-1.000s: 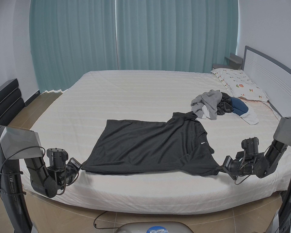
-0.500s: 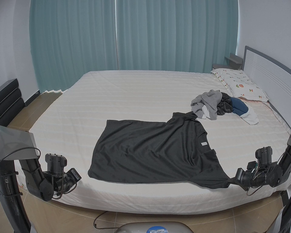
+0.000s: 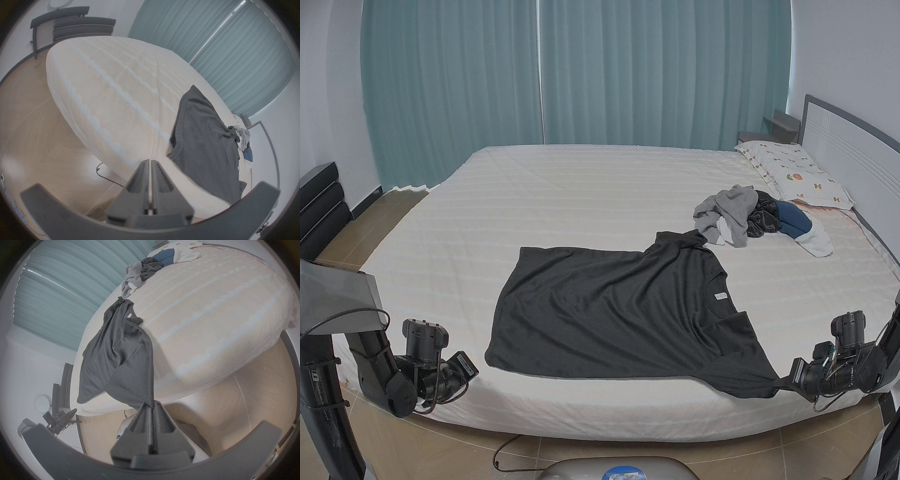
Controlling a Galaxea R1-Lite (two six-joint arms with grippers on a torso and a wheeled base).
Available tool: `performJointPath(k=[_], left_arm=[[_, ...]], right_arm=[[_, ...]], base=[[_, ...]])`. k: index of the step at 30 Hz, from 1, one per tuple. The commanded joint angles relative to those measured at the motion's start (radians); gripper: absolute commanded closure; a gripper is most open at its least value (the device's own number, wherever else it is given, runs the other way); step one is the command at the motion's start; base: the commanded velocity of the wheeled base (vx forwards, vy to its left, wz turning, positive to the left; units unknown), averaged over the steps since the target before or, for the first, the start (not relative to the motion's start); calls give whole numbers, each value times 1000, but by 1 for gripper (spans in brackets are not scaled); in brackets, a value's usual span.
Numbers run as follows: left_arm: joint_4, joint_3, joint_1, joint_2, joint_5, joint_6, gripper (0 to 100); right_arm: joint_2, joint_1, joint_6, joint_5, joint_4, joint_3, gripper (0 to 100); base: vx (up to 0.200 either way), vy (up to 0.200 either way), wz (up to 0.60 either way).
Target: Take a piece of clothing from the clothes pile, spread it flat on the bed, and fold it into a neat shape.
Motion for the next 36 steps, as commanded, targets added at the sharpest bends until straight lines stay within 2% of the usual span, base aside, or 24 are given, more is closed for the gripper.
performJointPath(k=[1, 3, 5, 9, 14, 17, 20, 23, 27, 28, 32, 36], left_arm=[[-3, -4, -3, -6, -17, -5, 0], [-3, -4, -3, -6, -24, -7, 0], [-9, -8, -5, -13, -75, -24, 0], [-15, -85, -13, -1, -155, -133, 0], [-15, -153, -57, 54, -139, -145, 0], [-15, -162, -89, 79, -96, -120, 0], [-18, -183, -95, 117, -41, -54, 0], [-17, -206, -97, 141, -4, -48, 0], [-8, -217, -95, 143, 0, -48, 0], [-8, -217, -97, 143, 0, -48, 100], [-8, -212, -100, 143, 2, -47, 100], [-8, -180, -121, 132, 76, -45, 100]], right_arm=[[33, -1, 0, 17, -2, -5, 100], [41, -1, 0, 24, -2, -10, 100], [62, -1, 0, 34, -2, -17, 100], [57, -1, 2, 53, -4, -17, 100], [53, -5, 13, 91, -19, -14, 100], [61, -16, 13, 93, -30, -16, 100], [65, -24, 14, 96, -36, -17, 100], [64, -24, 14, 96, -36, -16, 100], [59, -24, 14, 99, -36, -14, 100], [57, -24, 14, 105, -36, -13, 100], [56, -24, 14, 109, -36, -10, 100], [53, -24, 14, 109, -38, -4, 100]], base=[[0, 0, 0], [0, 0, 0], [0, 0, 0], [0, 0, 0], [0, 0, 0], [0, 0, 0], [0, 0, 0], [0, 0, 0], [0, 0, 0], [0, 0, 0], [0, 0, 0], [0, 0, 0]])
